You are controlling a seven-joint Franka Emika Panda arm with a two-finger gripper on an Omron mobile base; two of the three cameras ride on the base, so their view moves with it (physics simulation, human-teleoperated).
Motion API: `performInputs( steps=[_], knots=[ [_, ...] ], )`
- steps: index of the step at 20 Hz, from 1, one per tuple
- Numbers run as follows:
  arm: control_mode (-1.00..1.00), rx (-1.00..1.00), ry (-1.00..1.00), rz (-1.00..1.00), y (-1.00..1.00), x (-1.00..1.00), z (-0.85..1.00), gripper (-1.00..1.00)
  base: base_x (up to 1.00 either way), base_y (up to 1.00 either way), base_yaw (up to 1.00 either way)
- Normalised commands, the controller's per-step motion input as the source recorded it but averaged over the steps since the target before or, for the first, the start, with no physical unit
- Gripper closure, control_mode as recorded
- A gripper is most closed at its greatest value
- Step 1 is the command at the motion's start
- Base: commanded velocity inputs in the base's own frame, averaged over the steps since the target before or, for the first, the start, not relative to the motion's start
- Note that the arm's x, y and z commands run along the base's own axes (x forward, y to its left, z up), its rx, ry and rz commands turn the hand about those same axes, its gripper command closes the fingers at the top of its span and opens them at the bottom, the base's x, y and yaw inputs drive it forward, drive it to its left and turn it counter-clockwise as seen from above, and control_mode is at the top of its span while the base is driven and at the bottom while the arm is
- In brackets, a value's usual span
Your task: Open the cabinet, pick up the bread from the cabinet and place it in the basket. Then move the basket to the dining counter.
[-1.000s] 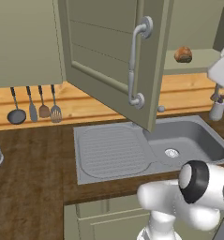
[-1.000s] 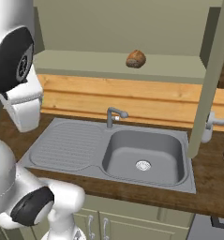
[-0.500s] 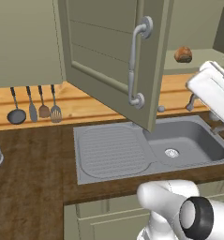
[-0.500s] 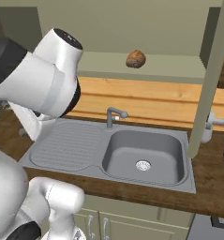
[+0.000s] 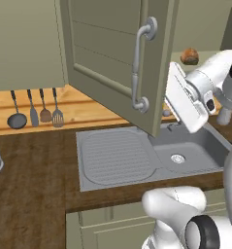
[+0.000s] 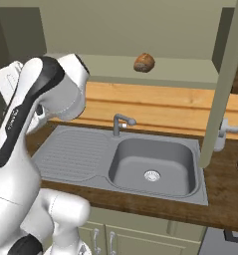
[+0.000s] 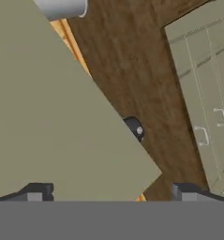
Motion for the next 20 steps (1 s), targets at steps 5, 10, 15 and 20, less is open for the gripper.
performInputs(
  steps=[5, 10, 15, 20],
  knots=[
    [-1.0, 0.35, 0.1, 0.24, 0.58, 0.61, 0.02, -1.0, 0.0, 0.0, 0.0],
    [-1.0, 0.28, 0.06, 0.22, 0.95, 0.18, -0.05, -1.0, 0.0, 0.0, 0.0],
    [-1.0, 0.08, 0.02, 0.08, 1.0, 0.0, -0.22, -1.0, 0.0, 0.0, 0.0],
    [-1.0, -0.01, 0.0, 0.03, 0.92, 0.03, 0.0, -1.0, 0.0, 0.0, 0.0]
  ],
)
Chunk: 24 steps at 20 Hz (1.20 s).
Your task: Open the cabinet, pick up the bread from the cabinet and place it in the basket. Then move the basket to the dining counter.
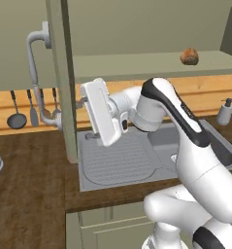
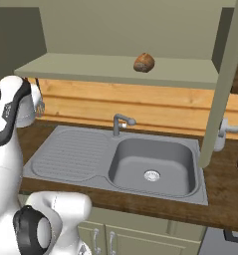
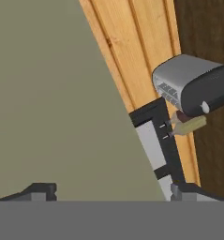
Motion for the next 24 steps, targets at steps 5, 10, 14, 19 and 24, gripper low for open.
performInputs(
  steps=[5, 10, 14, 19, 24],
  knots=[
    [-1.0, 0.03, 0.03, 0.03, 0.11, 0.18, -0.05, -1.0, 0.0, 0.0, 0.0],
    [-1.0, -0.03, 0.0, 0.04, -0.84, 0.27, -0.21, -1.0, 0.0, 0.0, 0.0],
    [-1.0, -0.26, -0.07, 0.03, -0.98, 0.37, -0.13, -1.0, 0.0, 0.0, 0.0],
    [-1.0, -0.62, -0.29, 0.0, -0.59, 0.01, -0.08, -1.0, 0.0, 0.0, 0.0],
    [-1.0, -0.67, -0.47, 0.0, -0.52, -0.35, 0.0, -1.0, 0.0, 0.0, 0.0]
  ],
)
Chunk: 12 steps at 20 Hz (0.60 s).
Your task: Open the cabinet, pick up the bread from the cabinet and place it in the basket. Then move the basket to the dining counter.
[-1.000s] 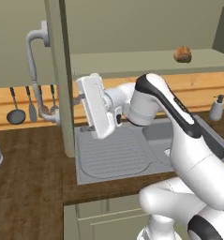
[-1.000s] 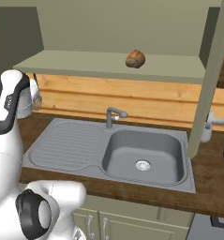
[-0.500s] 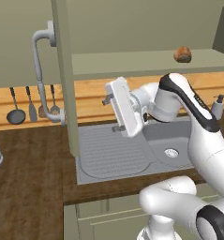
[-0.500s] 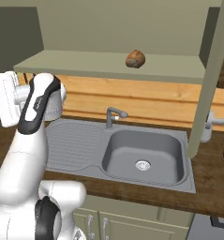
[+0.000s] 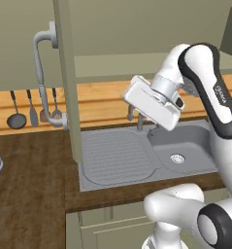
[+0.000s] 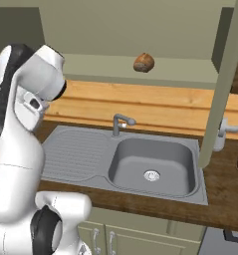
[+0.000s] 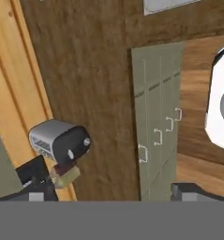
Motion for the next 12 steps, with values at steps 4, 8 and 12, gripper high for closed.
performInputs(
  steps=[4, 8, 12],
  knots=[
    [-1.0, -0.54, -0.68, 0.0, -0.87, -0.39, -0.07, -1.0, 0.0, 0.0, 0.0],
    [-1.0, -0.42, -0.99, 0.0, -0.94, -0.29, -0.5, -1.0, 0.0, 0.0, 0.0],
    [-1.0, -0.25, -0.76, -0.02, -0.97, 0.39, -0.09, -1.0, 0.0, 0.0, 0.0]
  ],
)
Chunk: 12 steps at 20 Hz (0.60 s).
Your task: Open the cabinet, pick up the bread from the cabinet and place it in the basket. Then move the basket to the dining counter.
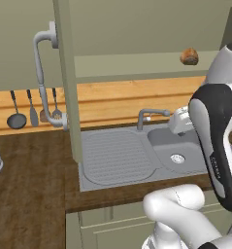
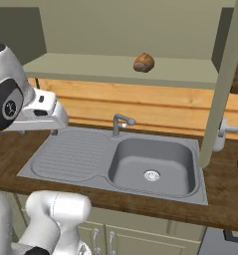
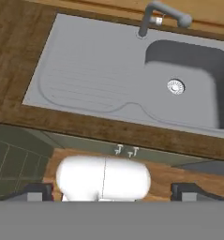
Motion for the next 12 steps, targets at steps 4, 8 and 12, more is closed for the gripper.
performInputs(
  steps=[4, 8, 12],
  knots=[
    [-1.0, -0.01, -0.37, -0.16, -0.86, 0.76, 0.48, -1.0, 0.0, 0.0, 0.0],
    [-1.0, 0.04, -0.2, -0.41, -0.61, 0.97, 0.17, -1.0, 0.0, 0.0, 0.0],
    [-1.0, 0.22, -0.14, -0.55, -0.37, 0.63, 0.19, -1.0, 0.0, 0.0, 0.0]
  ],
)
